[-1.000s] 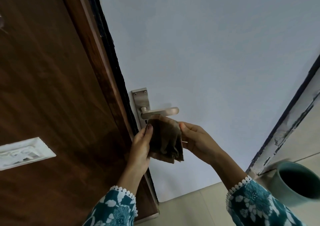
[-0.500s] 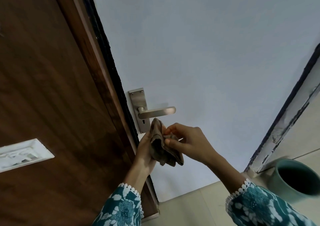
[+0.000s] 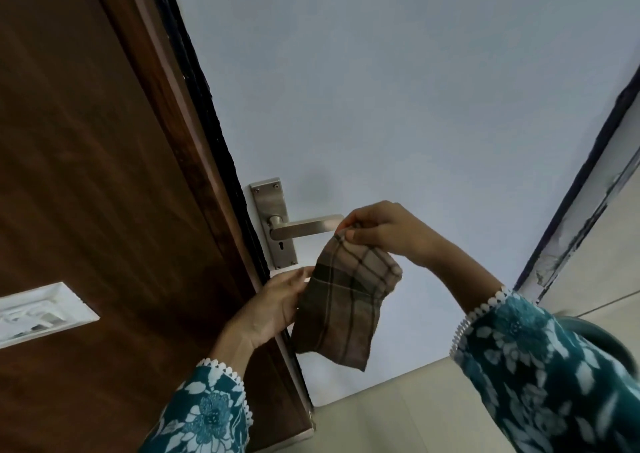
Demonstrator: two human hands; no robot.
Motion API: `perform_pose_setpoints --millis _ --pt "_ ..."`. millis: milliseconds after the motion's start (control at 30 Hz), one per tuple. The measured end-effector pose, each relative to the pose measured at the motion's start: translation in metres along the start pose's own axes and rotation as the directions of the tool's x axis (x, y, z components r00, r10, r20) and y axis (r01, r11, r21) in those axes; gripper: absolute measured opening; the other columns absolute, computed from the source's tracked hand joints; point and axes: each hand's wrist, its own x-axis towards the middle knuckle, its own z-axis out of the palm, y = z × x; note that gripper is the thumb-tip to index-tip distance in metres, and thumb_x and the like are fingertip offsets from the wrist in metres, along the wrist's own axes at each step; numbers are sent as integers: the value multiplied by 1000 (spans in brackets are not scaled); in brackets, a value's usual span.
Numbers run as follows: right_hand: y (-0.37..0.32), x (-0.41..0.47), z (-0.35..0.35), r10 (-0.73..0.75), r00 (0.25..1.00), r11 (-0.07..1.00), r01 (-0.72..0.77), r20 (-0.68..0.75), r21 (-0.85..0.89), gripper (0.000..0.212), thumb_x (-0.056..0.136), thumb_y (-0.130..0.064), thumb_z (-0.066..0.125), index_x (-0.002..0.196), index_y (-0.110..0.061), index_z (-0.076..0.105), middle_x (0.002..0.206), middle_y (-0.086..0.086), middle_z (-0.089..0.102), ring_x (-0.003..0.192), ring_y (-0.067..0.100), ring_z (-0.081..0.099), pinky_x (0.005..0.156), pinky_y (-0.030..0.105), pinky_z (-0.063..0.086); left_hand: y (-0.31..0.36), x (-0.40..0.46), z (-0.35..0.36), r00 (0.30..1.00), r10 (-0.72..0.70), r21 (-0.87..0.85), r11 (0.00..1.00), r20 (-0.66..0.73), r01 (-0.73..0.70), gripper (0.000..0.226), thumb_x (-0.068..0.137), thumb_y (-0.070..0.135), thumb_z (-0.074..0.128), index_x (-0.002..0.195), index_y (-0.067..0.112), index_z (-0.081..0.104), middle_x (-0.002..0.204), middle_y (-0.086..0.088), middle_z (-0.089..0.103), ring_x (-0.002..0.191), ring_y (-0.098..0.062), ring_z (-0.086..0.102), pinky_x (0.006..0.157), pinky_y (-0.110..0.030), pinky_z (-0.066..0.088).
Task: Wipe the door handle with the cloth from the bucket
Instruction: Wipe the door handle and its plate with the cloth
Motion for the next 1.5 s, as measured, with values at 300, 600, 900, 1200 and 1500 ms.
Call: perform_pose_setpoints --millis 300,600,900,1200,1500 --pt "25 18 -12 3 1000 928 -5 -5 -374 27 89 -22 64 115 -18 63 107 -4 70 93 6 62 96 30 48 6 -9 15 998 43 162 986 -55 -34 22 75 11 64 95 5 69 93 -9 72 91 -19 68 75 -23 52" --pt "37 -29 66 -52 986 986 76 159 -147 43 83 -47 58 117 -21 57 100 -2 67 87 11 61 69 4 40 11 -11 23 988 147 92 986 -50 -142 26 74 11 63 100 13 68 94 -2 74 92 -13 68 74 -20 52" --pt "30 -16 34 -37 971 952 106 235 -287 37 77 -27 74 108 -24 56 82 -12 62 74 5 56 67 15 41 7 -2 17 915 400 780 559 43 -281 52 73 32 77 120 27 56 114 16 59 106 4 55 88 -16 46" --pt "41 -23 106 -243 941 896 124 -237 -426 65 87 -67 34 140 -30 43 142 0 49 129 21 45 104 42 40 3 4 43 897 158 62 987 -413 -146 20 92 19 57 103 6 68 91 -12 74 84 -22 72 65 -29 57" --pt "15 28 89 -470 701 852 203 -536 -482 44 88 -27 58 131 -29 53 123 6 61 104 26 57 77 39 51 47 -33 9 473 657 505 754 -588 -420 26 95 37 48 91 20 67 81 4 74 73 -20 70 62 -26 55"
